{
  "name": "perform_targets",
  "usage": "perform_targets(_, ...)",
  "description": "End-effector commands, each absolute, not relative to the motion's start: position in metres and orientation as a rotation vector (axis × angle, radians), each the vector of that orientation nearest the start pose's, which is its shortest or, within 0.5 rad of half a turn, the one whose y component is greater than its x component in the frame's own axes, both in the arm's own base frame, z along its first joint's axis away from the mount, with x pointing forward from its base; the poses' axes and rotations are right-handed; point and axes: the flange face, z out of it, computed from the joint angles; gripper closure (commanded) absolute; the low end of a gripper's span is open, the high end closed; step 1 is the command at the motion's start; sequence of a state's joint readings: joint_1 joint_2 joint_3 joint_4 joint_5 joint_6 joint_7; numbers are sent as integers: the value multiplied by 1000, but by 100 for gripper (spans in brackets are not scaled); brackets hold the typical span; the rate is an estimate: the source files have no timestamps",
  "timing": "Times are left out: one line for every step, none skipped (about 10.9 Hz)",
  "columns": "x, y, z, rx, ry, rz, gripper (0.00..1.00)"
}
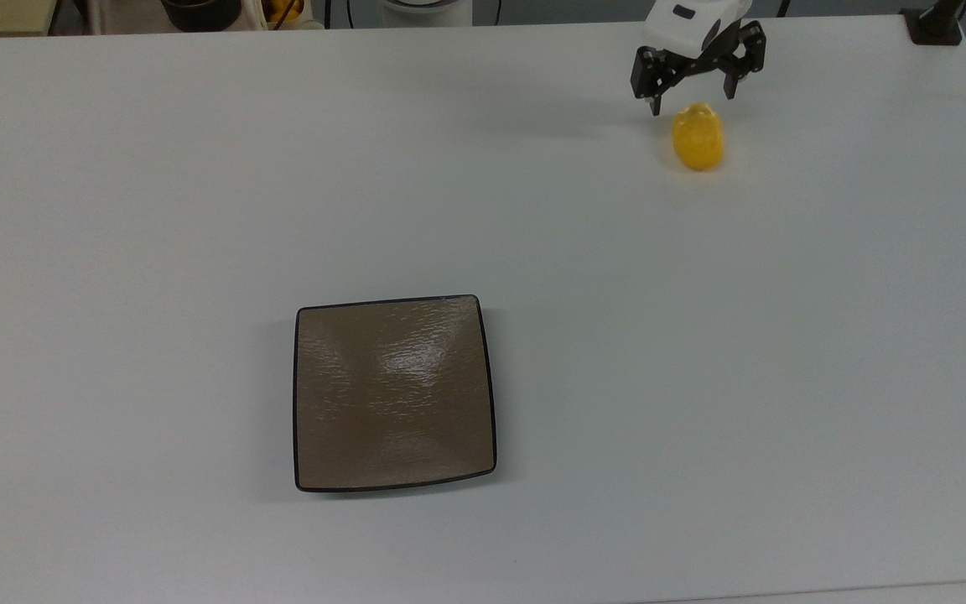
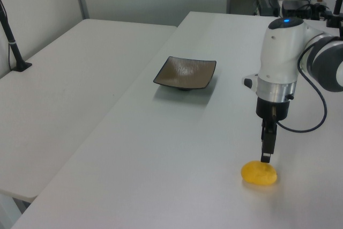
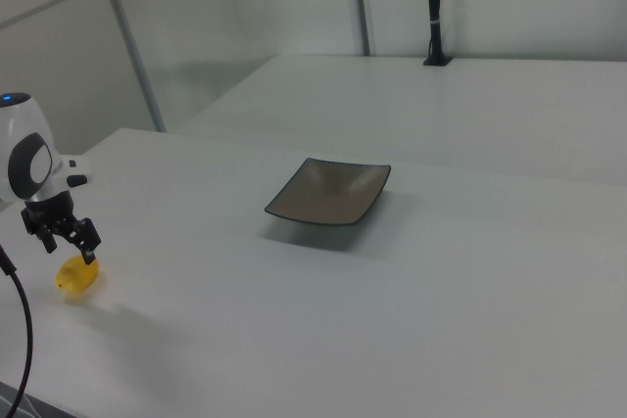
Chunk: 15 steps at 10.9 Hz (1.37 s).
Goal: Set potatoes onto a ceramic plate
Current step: 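Lower the open gripper over the yellow potato, then close the gripper around the yellow potato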
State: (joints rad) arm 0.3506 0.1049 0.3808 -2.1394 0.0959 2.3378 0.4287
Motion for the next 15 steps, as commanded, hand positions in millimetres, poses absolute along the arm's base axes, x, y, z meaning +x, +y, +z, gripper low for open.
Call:
perform_targets(416,389,346,-2998,-347,-86,0)
perform_targets(415,391,339,-3011,-356,-89,0)
perform_targets(416,393,330,-3012,-349,-82,0)
perform_targets(417,395,324,-3007,-351,-97,0)
perform_targets(418,395,318,-3012,-361,-95,0)
perform_targets(418,397,313,-3004,-356,-96,0)
perform_targets(419,398,307,-3004,-340,-98,0)
perform_targets(417,399,301,-3014,-370,-100,0)
perform_targets(412,405,296,-3016,-404,-94,0)
perform_targets(411,406,294,-3019,-417,-95,9)
perform_targets(411,406,294,-3022,-432,-103,21)
perform_targets(412,407,295,-3020,-431,-107,38)
perform_targets(412,407,296,-3019,-431,-109,63)
perform_targets(413,407,297,-3019,-429,-111,79)
perform_targets(415,406,299,-3019,-424,-116,84)
